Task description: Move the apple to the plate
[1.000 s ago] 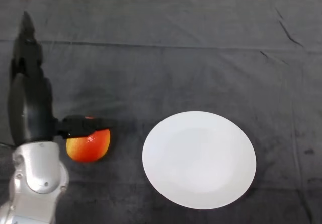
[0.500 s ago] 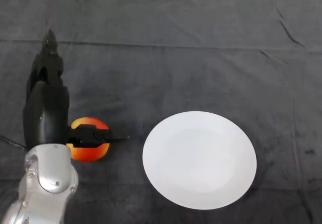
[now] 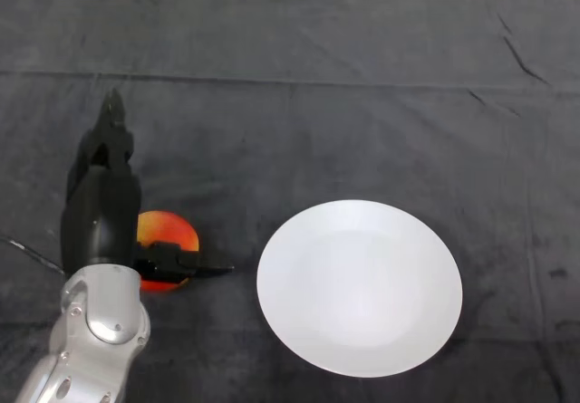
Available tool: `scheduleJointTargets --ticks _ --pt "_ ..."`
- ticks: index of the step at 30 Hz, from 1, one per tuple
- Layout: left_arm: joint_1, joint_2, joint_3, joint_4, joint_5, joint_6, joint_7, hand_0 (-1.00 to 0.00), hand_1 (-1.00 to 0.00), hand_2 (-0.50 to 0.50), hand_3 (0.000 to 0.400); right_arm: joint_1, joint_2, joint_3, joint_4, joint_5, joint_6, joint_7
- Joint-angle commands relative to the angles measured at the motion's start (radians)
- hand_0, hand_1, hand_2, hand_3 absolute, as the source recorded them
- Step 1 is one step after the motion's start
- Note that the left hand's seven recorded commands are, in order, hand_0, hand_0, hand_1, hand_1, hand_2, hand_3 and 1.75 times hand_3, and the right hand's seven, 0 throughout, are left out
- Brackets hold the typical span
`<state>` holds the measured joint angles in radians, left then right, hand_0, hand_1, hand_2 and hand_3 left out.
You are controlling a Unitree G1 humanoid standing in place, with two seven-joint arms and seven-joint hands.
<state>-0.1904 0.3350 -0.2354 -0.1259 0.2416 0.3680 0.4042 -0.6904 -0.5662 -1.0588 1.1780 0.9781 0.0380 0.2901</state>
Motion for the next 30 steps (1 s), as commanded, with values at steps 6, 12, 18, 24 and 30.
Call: scheduleJointTargets --ticks 6,12,18,24,30 --pt "-0.042 0.039 -0.028 0.102 -0.029 -0.045 -0.01 0.0 0.0 0.0 0.0 -0.011 -0.019 -0.0011 -0.011 0.019 0.0 -0.0046" --pt "-0.049 0.039 -0.037 0.131 -0.045 -0.034 -0.02 0.0 0.0 0.0 0.0 -0.011 -0.019 -0.0009 -0.012 0.019 0.0 -0.0048" --pt "-0.05 0.044 -0.037 0.169 -0.062 -0.051 -0.028 0.0 0.0 0.0 0.0 -0.011 -0.019 -0.0008 -0.012 0.019 0.0 -0.005" --pt "-0.05 0.047 -0.034 0.224 -0.078 -0.085 -0.031 0.0 0.0 0.0 0.0 -0.011 -0.019 -0.0007 -0.013 0.019 0.0 -0.0052" --pt "-0.053 0.048 -0.032 0.251 -0.09 -0.089 -0.036 -1.0 -0.82 -0.09 0.4 -0.011 -0.019 -0.0006 -0.013 0.019 0.0 -0.0054"
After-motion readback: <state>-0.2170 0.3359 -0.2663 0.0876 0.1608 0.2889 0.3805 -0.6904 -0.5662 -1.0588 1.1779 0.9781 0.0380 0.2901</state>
